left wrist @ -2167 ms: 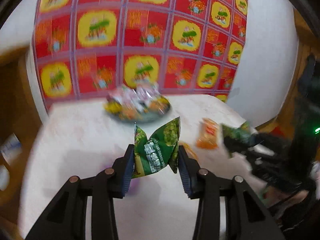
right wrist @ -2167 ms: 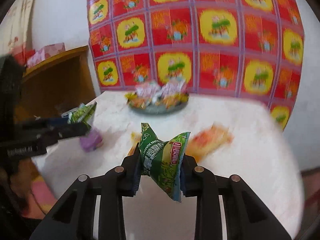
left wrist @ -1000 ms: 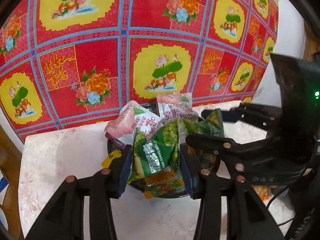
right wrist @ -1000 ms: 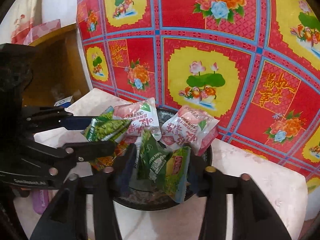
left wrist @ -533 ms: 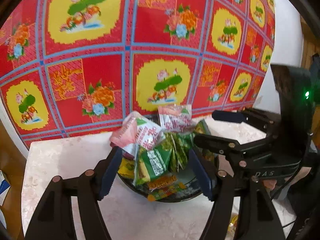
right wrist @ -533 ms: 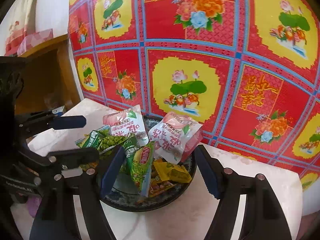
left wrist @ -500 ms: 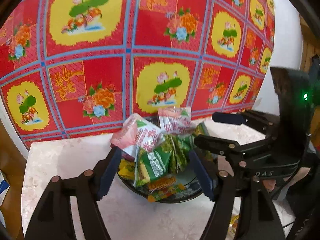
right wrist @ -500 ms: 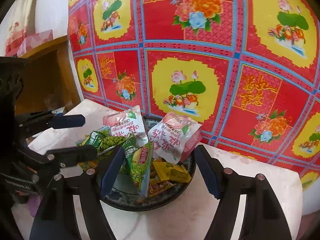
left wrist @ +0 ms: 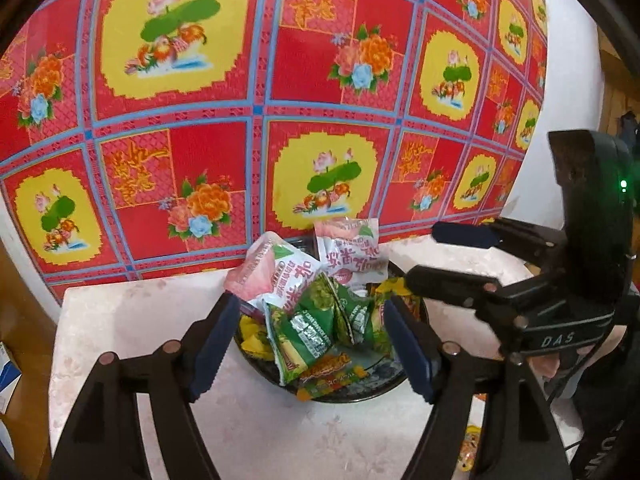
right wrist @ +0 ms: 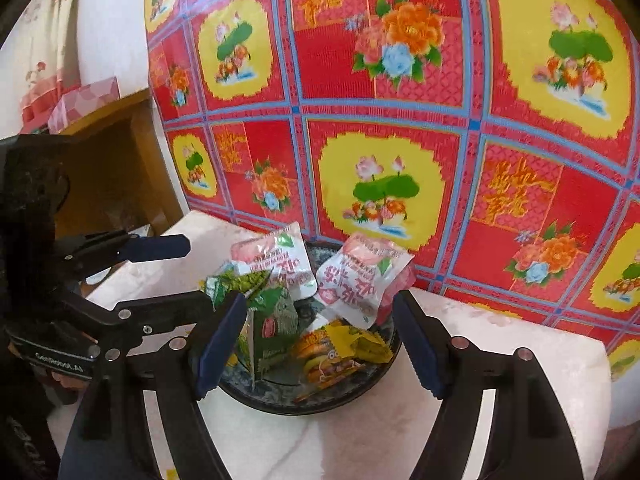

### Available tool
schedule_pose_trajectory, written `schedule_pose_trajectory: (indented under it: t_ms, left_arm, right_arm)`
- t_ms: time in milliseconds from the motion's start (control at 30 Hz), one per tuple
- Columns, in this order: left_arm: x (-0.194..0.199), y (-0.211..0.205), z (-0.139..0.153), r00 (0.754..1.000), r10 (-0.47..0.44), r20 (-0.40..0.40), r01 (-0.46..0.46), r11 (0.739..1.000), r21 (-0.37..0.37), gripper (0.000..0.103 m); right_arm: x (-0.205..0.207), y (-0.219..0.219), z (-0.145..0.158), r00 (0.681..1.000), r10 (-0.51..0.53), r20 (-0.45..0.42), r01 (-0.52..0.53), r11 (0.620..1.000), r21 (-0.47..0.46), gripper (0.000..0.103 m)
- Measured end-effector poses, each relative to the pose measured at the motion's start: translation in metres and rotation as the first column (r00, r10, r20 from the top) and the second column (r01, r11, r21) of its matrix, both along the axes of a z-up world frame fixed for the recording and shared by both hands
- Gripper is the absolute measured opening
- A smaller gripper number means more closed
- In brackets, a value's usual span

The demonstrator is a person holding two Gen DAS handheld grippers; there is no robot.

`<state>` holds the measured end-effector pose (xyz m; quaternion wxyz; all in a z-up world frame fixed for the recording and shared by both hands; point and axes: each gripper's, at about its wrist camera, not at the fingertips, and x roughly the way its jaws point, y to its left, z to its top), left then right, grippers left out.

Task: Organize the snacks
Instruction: 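Withdraw both open grippers from the plate toward the remaining orange packets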

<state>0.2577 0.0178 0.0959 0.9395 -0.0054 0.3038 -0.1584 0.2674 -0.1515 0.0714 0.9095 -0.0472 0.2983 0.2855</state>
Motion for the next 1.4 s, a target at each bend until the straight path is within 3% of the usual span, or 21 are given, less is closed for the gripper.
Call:
schedule_pose_trajectory:
  t_ms: [333,567,800,1000,1100,1200,1300,1400]
  left_arm:
    - [-0.061,-0.008,0.023,1.000,-0.023,0.014,0.023,1.000,-0.017,0.078]
    - [-0.118,-0.029,0.009,0.999,-0.036,0.016,0.035,0.999,0.035,0.078]
    - [-0.171,-0.040,-0.012,0.998,0.006,0.061,-0.012,0.995,0.102,0.078]
    - [-0.199,-0.041,-0.031,0.998,-0.020,0.062,0.019,1.000,0.012,0.078]
    - [-0.208,-0.045,-0.044,0.996,-0.010,0.085,0.010,1.000,0.006,0.078]
    - [-0.209,-0.048,-0.061,0.998,-0.039,0.053,0.039,0.999,-0.010,0.077]
    - [-0.206,-0.048,-0.074,0.999,-0.026,0.034,0.026,1.000,-0.005,0.073]
    - [-0.204,-0.050,-0.083,0.999,-0.007,0.034,0.007,1.000,0.016,0.071]
  right_arm:
    - [-0.057,-0.016,0.021,0.999,-0.030,0.015,0.030,1.000,-0.007,0.077]
    - [-0.108,-0.020,0.009,0.999,-0.030,0.013,0.030,0.999,-0.040,0.077]
    - [-0.157,-0.032,0.000,0.999,-0.048,0.024,0.049,0.999,-0.019,0.077]
    - [-0.192,-0.036,-0.018,0.998,-0.058,0.022,0.059,0.998,-0.016,0.076]
    - [-0.205,-0.034,-0.037,0.999,-0.048,-0.003,0.048,0.999,-0.001,0.058]
    - [-0.213,-0.032,-0.057,0.997,-0.072,-0.015,0.072,0.997,-0.002,0.042]
    - [-0.220,-0.027,-0.078,0.994,-0.107,-0.031,0.107,0.994,-0.015,0.039]
    - [-0.228,-0.027,-0.082,0.991,-0.136,0.011,0.136,0.991,-0.011,0.037]
